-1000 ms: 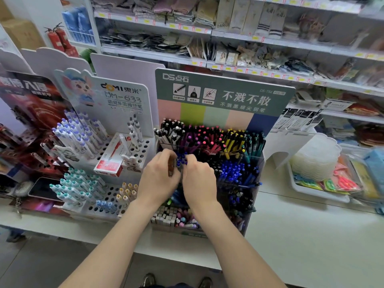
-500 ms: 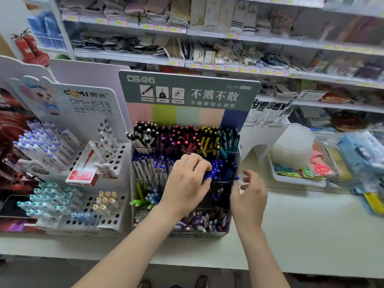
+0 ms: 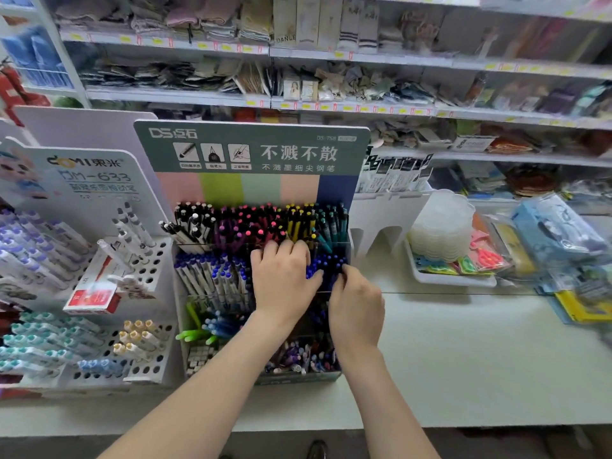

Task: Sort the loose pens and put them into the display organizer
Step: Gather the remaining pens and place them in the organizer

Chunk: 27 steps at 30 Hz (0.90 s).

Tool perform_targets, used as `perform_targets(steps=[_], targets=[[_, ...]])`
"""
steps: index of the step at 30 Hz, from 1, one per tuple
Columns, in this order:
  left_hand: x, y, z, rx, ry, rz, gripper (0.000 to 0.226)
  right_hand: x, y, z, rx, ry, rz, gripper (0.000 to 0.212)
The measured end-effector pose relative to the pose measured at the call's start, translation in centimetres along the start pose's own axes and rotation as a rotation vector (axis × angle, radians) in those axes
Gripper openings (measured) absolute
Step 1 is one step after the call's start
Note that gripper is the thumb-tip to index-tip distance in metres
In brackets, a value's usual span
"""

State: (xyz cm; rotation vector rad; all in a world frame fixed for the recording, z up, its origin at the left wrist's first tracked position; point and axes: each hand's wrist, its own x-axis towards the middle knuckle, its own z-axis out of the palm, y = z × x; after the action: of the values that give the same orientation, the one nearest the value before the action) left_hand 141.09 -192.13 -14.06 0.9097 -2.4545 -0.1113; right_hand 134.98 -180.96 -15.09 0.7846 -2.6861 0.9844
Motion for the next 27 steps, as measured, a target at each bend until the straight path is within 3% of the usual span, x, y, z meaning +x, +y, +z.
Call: perform_targets(steps=[4, 8, 11, 14, 17, 20, 27], targets=[[0.0, 0.1, 0.0, -0.007, 0.006, 0.034, 0.036, -0.6, -0.6, 0.3, 0.115, -0.065, -0.092, 0.040], [-1.2, -1.3, -0.6, -0.092, 0.080, 0.063, 0.036, 0.5, -1.3, 0.0, 0.191, -0.078, -0.162, 0.039], [-1.9, -2.1, -0.9, -0.131, 0.132, 0.126, 0.033, 1.8, -2.2, -0.7, 0.227, 0.012, -0.173, 0.034], [-1.3, -2.3, -1.4, -0.126, 0.181, 0.226, 0.033, 4.3, -2.8, -1.3, 0.226, 0.118, -0.163, 0.044], [0.8, -1.5, -2.2, -0.094, 0.192, 0.270, 0.041, 7.0, -2.9, -0.7, 0.161, 0.031, -0.145, 0.058], [3.2, -1.0, -2.4, -0.037, 0.205, 0.256, 0.039, 8.2, -2.6, -0.7, 0.161, -0.079, -0.239, 0.053], [4.6, -1.8, -1.8, 0.081, 0.269, 0.221, 0.040, 7.6, -3.3, -1.2, 0.201, -0.116, -0.272, 0.059]])
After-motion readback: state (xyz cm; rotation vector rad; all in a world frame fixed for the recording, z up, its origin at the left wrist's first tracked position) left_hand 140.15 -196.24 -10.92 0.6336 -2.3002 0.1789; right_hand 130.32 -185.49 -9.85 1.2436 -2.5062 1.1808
